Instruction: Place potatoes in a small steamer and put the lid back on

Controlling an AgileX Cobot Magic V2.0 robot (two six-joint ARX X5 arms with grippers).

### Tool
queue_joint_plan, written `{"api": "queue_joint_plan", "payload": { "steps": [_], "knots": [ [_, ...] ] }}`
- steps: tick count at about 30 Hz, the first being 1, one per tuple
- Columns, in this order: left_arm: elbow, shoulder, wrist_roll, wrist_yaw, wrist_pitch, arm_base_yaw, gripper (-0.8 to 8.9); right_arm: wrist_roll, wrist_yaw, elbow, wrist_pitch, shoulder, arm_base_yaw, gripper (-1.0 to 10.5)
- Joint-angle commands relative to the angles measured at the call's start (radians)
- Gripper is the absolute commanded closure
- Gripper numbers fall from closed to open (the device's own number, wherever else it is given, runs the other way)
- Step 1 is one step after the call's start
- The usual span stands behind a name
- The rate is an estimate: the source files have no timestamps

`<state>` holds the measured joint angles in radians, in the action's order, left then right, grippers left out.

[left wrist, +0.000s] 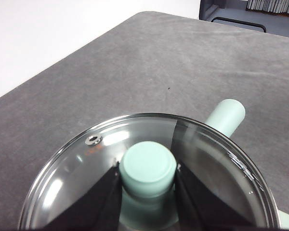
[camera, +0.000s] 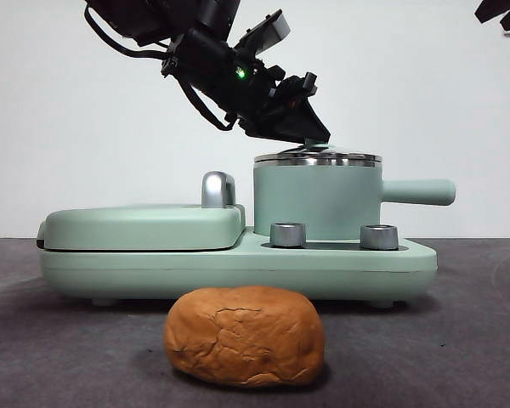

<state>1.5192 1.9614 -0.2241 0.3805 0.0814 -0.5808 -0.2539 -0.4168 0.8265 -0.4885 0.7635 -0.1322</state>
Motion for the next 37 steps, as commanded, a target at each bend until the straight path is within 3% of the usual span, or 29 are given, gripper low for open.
{"api": "queue_joint_plan", "payload": {
  "steps": [1,17,24,37],
  "knots": [
    [0.027,0.027,0.008,0.000,0.009,-0.011,8.04,0.011,-0.001,0.015,0.008,0.006,-0.004,7.1],
    [0.027,0.023,0.011,0.001,-0.014,-0.011,8.04,0.011,-0.001,0.015,0.008,0.006,-0.004,7.1],
    [0.027,0.011,0.056,0.002,-0.013,-0.011,8.04,0.011,-0.001,0.015,0.004,0.006,-0.004,7.1],
    [0.027,-0.063,0.056,0.062,0.001,-0.010,8.03,0.011,-0.001,0.015,-0.022,0.006,-0.004,7.1]
  ]
}}
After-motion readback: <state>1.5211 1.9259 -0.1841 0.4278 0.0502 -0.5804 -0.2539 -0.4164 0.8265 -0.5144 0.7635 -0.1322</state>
